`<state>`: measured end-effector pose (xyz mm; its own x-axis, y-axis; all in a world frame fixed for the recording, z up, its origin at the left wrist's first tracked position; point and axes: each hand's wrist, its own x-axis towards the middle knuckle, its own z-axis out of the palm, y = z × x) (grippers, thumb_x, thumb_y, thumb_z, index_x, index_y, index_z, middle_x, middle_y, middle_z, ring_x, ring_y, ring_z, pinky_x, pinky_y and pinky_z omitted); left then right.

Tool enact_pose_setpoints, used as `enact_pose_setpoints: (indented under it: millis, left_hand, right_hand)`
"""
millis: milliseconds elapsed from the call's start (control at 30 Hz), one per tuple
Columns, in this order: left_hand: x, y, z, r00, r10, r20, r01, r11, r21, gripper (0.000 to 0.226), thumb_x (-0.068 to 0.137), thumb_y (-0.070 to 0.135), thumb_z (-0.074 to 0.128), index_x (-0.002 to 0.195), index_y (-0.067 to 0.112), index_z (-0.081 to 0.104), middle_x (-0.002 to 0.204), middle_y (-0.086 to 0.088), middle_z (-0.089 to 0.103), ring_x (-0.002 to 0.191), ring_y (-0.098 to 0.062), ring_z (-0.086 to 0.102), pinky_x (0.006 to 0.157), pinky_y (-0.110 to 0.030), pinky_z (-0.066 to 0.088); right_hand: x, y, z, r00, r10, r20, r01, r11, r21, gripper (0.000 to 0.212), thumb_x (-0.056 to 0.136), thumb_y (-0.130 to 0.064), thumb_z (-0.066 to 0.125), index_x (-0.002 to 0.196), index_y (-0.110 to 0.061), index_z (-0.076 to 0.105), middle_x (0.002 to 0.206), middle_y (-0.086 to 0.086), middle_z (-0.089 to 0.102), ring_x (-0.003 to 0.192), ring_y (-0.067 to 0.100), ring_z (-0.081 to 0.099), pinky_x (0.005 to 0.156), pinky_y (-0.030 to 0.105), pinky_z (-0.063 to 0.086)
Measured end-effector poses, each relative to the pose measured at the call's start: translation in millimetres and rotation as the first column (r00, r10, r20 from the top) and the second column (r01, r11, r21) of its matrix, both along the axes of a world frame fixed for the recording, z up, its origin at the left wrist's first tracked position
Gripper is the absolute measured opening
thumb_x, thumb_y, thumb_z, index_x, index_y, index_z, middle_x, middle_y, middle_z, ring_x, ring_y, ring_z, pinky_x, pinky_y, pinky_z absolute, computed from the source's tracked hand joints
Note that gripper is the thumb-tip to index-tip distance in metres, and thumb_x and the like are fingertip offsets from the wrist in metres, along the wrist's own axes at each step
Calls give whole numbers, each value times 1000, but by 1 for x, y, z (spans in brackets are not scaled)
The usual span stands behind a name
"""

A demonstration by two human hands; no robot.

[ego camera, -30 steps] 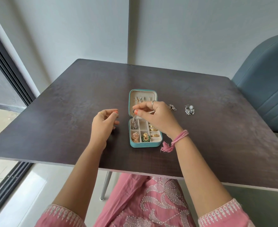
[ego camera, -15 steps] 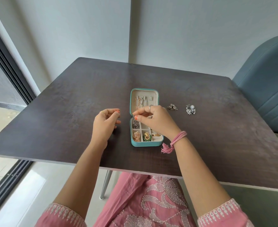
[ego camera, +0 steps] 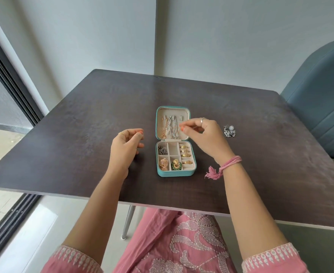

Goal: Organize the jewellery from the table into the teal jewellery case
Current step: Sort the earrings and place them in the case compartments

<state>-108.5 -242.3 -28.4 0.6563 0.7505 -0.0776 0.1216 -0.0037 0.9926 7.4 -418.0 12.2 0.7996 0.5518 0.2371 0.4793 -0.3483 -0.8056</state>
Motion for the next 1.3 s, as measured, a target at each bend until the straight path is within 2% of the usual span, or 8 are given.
enact_pose_setpoints:
  millis: [233, 400, 600, 867, 967, 1100, 1167, 1300]
  left_hand:
    - [6, -16, 19, 999, -44, -2, 44, 971, 236, 11, 91, 20, 56, 93, 25, 66, 88, 7, 69, 67, -5, 62, 61, -17, 44]
    - [24, -38, 36, 986, -162, -30, 161, 917, 364, 11, 89, 19, 59, 93, 21, 68, 83, 7, 66, 75, -15, 64, 67, -20, 52]
    - [57, -67, 51, 936, -305, -176, 352, 791, 500, 12, 90, 21, 58, 94, 23, 69, 76, 14, 62, 68, -6, 62, 67, -17, 45]
    - [129, -87, 62, 839, -310, -447, 542, 550, 635, 27, 88, 15, 50, 108, 8, 67, 109, -9, 70, 106, -24, 62, 91, -23, 41]
    - [160, -87, 72, 747, -271, -607, 661, 396, 637, 27, 84, 18, 47, 94, 4, 68, 107, -15, 68, 101, -31, 60, 85, -28, 44]
    - [195, -91, 76, 493, -189, -849, 863, 225, 452, 19, 86, 16, 59, 98, 6, 70, 92, -9, 68, 95, -29, 64, 75, -31, 46]
    - [206, -96, 72, 390, -129, -912, 918, 136, 373, 17, 89, 16, 58, 81, 4, 68, 92, -8, 68, 89, -26, 63, 76, -30, 45]
    - [217, -101, 68, 312, -27, -950, 942, 140, 305, 37, 95, 20, 52, 59, 13, 54, 105, -1, 71, 86, -18, 60, 79, -23, 42]
  right_hand:
    - [25, -32, 5, 978, -162, -127, 190, 951, 246, 12, 88, -15, 65, 93, -23, 72, 85, -10, 70, 71, -7, 59, 69, 8, 45]
    - [44, -52, 1, 955, -224, -193, 273, 918, 286, 14, 89, -11, 63, 94, -20, 71, 82, -7, 69, 63, -8, 57, 65, 7, 43]
    - [65, -64, -16, 940, -249, -232, 296, 935, 194, 16, 88, -9, 61, 90, -21, 71, 81, -1, 69, 59, -2, 59, 60, 10, 45]
    - [90, -61, -28, 962, -252, -102, 247, 967, -58, 16, 85, -11, 63, 81, -24, 71, 79, 3, 73, 67, 13, 65, 70, 26, 49]
    - [99, -56, -22, 966, -260, -9, 253, 947, -197, 13, 85, -12, 63, 88, -16, 75, 83, 2, 71, 76, 15, 63, 78, 22, 45]
    - [107, -45, -12, 968, -245, 49, 247, 906, -345, 17, 87, -13, 60, 93, -13, 76, 98, 3, 72, 102, 20, 62, 79, 18, 36]
    - [112, -41, -11, 976, -214, 46, 214, 886, -411, 17, 88, -17, 62, 95, -16, 77, 100, 3, 73, 101, 20, 63, 74, 18, 37]
    - [120, -35, -12, 984, -175, 17, 162, 869, -467, 16, 87, -27, 65, 97, -21, 77, 95, 2, 74, 95, 18, 64, 66, 15, 32]
